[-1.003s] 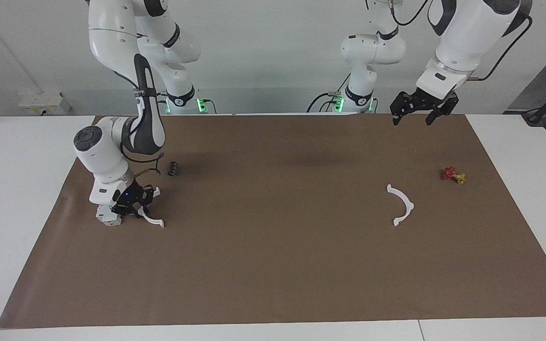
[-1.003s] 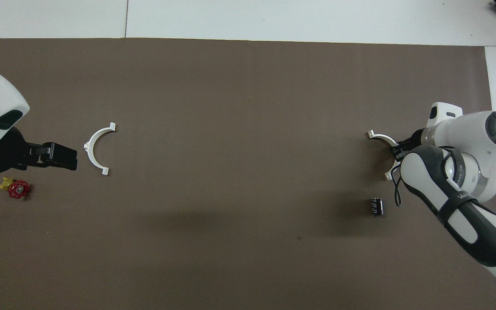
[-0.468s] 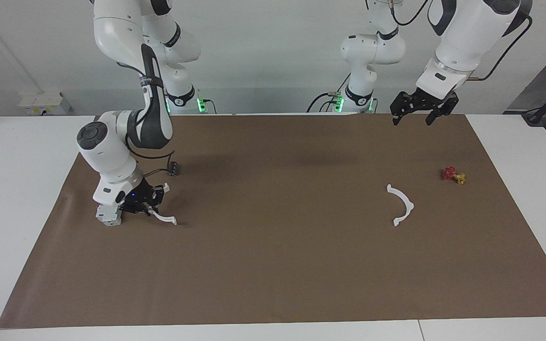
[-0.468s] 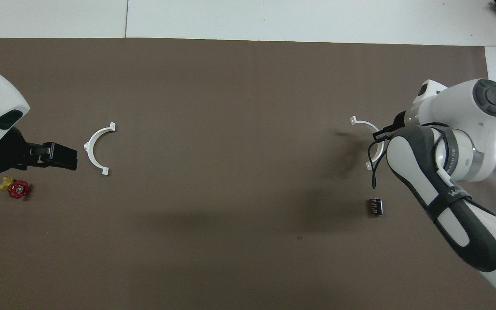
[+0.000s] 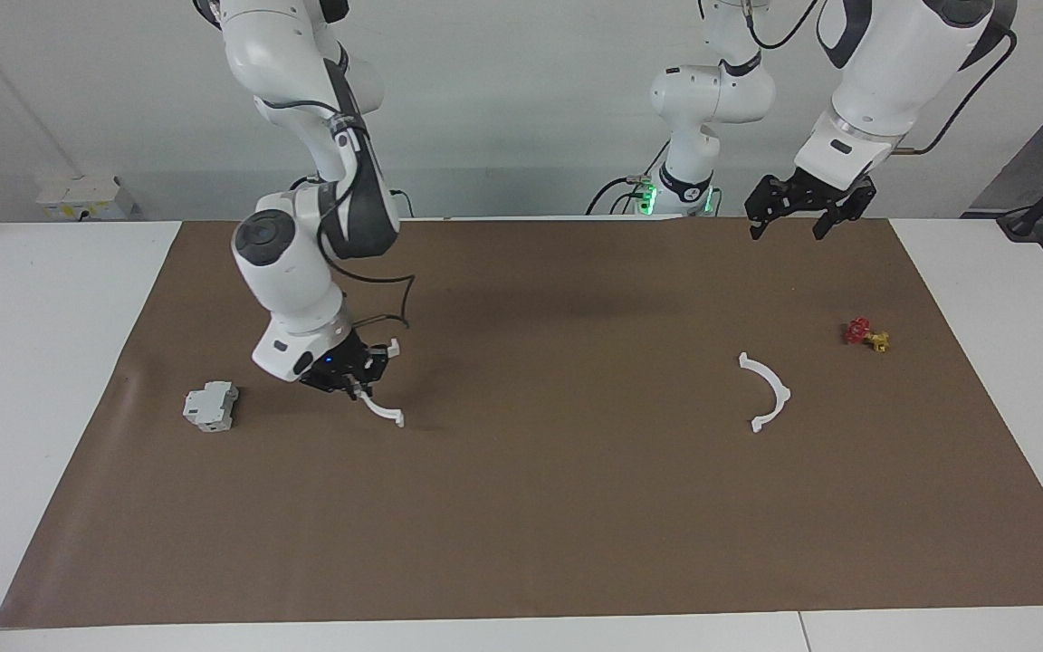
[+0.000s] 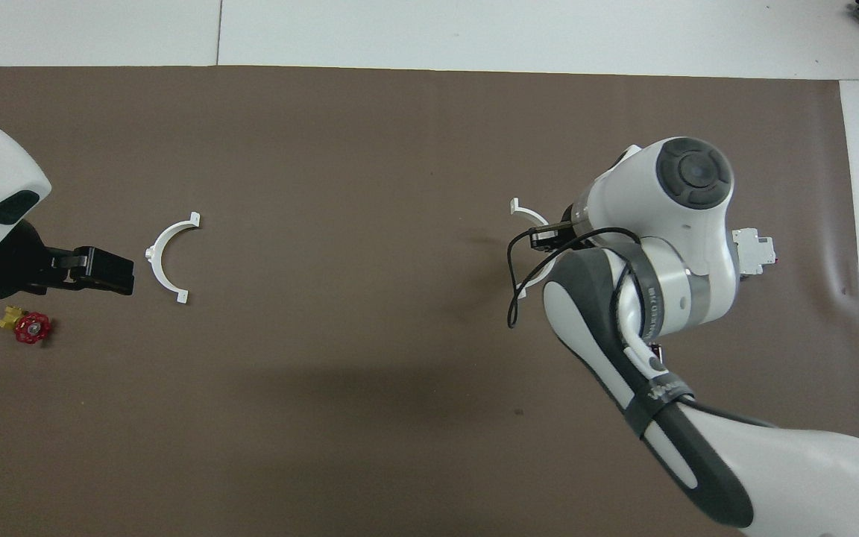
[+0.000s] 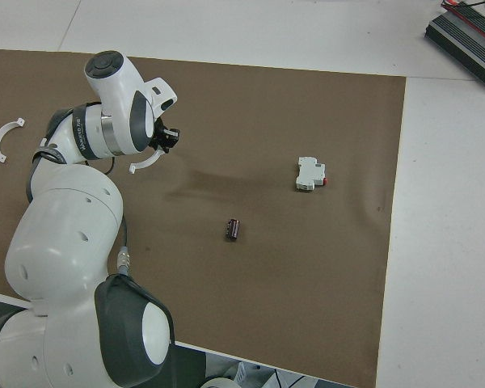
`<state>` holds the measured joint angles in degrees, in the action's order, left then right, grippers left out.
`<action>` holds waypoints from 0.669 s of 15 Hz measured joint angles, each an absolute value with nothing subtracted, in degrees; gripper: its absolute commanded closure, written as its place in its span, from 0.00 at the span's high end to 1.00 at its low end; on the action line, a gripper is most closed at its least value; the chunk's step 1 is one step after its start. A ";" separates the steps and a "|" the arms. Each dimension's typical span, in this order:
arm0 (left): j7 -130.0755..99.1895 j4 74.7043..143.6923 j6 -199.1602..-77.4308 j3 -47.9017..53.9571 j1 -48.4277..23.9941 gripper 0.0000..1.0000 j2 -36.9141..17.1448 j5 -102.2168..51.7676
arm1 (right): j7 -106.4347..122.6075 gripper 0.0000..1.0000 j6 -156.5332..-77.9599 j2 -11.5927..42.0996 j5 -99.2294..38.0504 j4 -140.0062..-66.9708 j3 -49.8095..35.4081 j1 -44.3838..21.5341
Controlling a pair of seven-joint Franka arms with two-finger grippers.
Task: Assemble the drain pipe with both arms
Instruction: 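Carry the white pipe half with the right gripper toward the table center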
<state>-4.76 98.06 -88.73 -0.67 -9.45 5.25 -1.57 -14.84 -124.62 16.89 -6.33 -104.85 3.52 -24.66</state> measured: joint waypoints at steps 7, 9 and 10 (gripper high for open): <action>-4.76 98.06 -88.73 -0.67 -9.45 1.00 5.25 -1.57 | -29.94 0.00 -125.48 26.04 -1.32 -95.98 3.53 -33.76; -4.76 98.06 -88.73 -0.67 -9.45 1.00 5.25 -1.57 | -30.26 0.00 -127.33 27.77 -1.02 -95.34 3.55 -34.63; -4.76 98.06 -88.73 -0.67 -9.45 1.00 5.25 -1.57 | -30.26 0.00 -128.23 28.35 -1.01 -95.30 3.55 -35.00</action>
<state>-4.76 98.06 -88.73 -0.67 -9.45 5.25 -1.57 -30.26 -128.23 28.35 -1.01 -95.30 3.55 -35.00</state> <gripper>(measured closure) 0.000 0.793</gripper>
